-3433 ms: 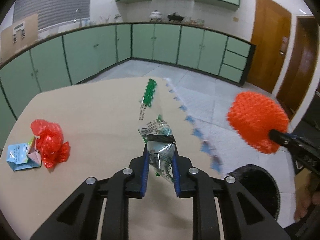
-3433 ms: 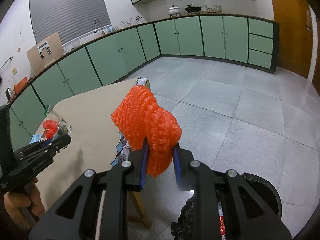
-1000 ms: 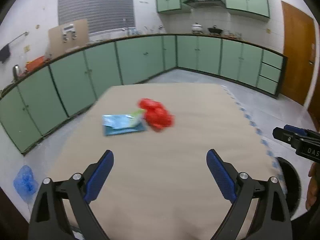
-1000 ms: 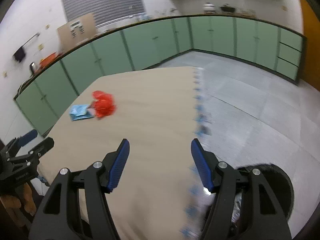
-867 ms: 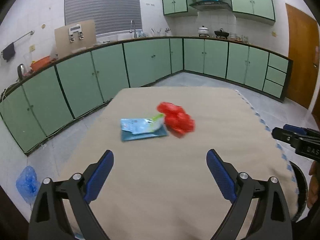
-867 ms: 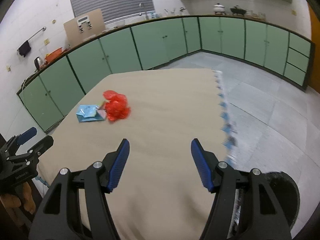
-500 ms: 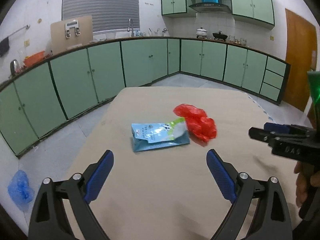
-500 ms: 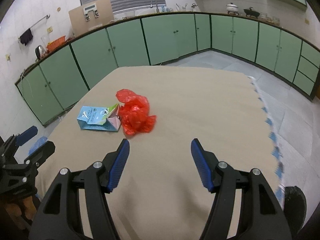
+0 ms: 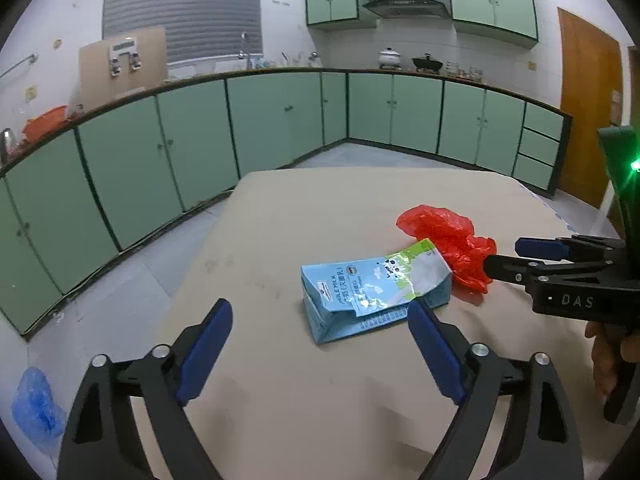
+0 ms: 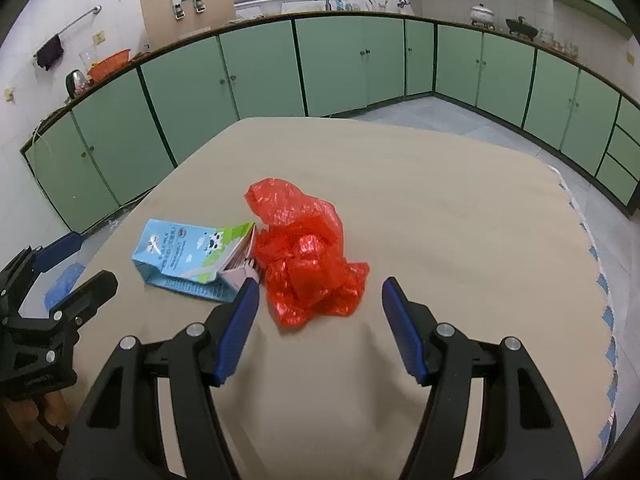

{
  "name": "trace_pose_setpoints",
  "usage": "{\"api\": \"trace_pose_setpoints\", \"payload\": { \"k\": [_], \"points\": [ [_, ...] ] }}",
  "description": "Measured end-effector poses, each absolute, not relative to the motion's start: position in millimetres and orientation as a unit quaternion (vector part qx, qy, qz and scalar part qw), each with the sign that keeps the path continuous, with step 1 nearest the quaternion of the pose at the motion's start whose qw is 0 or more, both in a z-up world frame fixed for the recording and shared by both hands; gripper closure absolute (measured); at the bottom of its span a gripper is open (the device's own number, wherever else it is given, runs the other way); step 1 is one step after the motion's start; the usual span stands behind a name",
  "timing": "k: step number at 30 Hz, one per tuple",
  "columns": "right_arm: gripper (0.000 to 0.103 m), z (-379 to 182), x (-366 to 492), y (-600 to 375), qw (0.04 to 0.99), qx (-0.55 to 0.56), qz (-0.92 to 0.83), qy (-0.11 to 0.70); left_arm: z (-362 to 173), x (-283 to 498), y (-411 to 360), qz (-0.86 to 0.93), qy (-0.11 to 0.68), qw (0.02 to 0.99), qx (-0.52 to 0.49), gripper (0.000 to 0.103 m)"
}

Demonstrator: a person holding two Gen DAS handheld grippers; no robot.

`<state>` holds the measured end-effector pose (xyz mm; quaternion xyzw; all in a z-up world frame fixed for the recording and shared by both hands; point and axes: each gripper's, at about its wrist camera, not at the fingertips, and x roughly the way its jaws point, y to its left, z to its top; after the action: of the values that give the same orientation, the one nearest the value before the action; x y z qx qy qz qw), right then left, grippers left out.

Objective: Collect trash
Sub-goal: 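Grasp the red plastic bag with the right gripper while the left gripper grasps the blue milk carton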

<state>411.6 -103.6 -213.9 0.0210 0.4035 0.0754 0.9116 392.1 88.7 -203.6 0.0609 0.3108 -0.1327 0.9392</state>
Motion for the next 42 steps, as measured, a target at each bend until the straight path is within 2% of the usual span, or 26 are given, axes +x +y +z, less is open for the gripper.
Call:
{"api": "trace_pose_setpoints", "payload": {
  "k": [3,8,9,10,12,16,24,28,30,32,35,42],
  "points": [
    [0.041,-214,418,-101,0.911,0.017,0.073,0.405,-211,402,90,-0.144,0.323,0.933,0.068,0.023],
    [0.041,-219,429,-98,0.907,0.018,0.069,0.416,-215,410,86,-0.176,0.335,0.922,0.083,0.023],
    [0.046,-221,431,-97,0.905,0.017,0.071,0.42,-215,413,87,-0.183,0.338,0.92,0.082,0.023],
    [0.059,-223,432,-96,0.902,0.016,0.076,0.426,-216,415,89,-0.187,0.341,0.918,0.08,0.023],
    [0.074,-227,435,-93,0.895,0.012,0.087,0.438,-216,421,91,-0.194,0.346,0.915,0.079,0.023],
    [0.087,-224,427,-95,0.898,0.008,0.095,0.43,-217,431,92,-0.199,0.351,0.911,0.084,0.023],
    [0.088,-214,405,-119,0.9,0.032,0.086,0.426,-227,457,88,-0.189,0.386,0.9,0.073,0.024],
    [0.087,-208,400,-126,0.902,0.036,0.08,0.422,-230,454,81,-0.203,0.408,0.888,0.066,0.038],
    [0.087,-205,395,-131,0.903,0.04,0.079,0.42,-231,447,77,-0.213,0.416,0.882,0.06,0.039],
    [0.087,-203,390,-134,0.905,0.042,0.078,0.417,-235,437,69,-0.221,0.426,0.875,0.07,0.045],
    [0.087,-198,383,-137,0.907,0.042,0.076,0.412,-237,422,58,-0.225,0.414,0.876,0.102,0.045],
    [0.087,-189,373,-148,0.91,0.048,0.071,0.406,-229,418,59,-0.219,0.398,0.885,0.101,0.043]
  ]
}}
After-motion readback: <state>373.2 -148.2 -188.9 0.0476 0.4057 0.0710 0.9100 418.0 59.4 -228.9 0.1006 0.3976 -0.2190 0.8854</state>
